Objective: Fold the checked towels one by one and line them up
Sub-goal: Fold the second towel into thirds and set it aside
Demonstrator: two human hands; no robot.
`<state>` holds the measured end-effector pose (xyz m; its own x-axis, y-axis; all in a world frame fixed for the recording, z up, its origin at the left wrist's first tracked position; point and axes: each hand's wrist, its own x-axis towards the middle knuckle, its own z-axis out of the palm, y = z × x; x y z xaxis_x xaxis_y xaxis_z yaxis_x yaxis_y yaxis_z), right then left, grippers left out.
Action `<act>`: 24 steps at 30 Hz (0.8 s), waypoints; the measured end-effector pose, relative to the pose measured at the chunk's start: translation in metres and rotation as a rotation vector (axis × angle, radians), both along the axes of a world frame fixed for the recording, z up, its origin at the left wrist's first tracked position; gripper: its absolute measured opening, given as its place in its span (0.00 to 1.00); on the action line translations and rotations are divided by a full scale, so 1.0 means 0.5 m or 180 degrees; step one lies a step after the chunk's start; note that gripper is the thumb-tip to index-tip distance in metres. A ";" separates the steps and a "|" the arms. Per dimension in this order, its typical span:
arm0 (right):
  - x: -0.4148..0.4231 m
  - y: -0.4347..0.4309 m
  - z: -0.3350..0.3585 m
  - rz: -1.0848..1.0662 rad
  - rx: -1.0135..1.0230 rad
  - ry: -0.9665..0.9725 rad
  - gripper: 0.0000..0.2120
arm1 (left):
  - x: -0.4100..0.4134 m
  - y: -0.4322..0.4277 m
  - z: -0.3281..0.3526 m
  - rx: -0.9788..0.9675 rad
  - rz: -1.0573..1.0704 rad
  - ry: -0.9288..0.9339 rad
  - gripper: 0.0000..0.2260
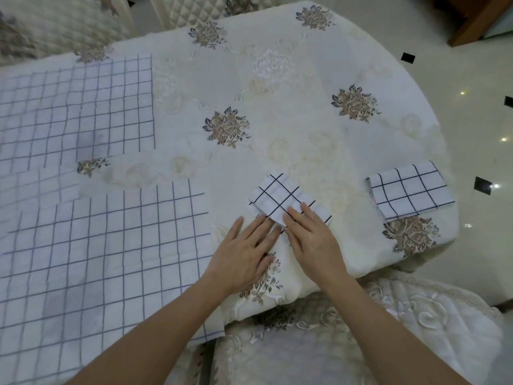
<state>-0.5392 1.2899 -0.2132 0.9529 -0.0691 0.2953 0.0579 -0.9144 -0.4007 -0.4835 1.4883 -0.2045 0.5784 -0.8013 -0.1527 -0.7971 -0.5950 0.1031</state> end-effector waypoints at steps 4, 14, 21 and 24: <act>-0.007 -0.003 -0.014 0.0069 -0.0034 0.0071 0.17 | -0.010 -0.001 0.011 -0.0109 0.0175 -0.0081 0.25; -0.011 -0.004 -0.020 0.0074 -0.0052 0.0097 0.16 | -0.014 0.009 0.015 -0.0139 0.0238 -0.0031 0.24; -0.014 -0.003 -0.017 0.0079 -0.0024 0.0181 0.16 | -0.015 0.011 0.016 -0.0182 0.0263 0.0115 0.23; -0.014 -0.003 -0.018 0.0091 -0.0044 0.0188 0.15 | -0.015 0.011 0.018 -0.0124 0.0248 0.0109 0.23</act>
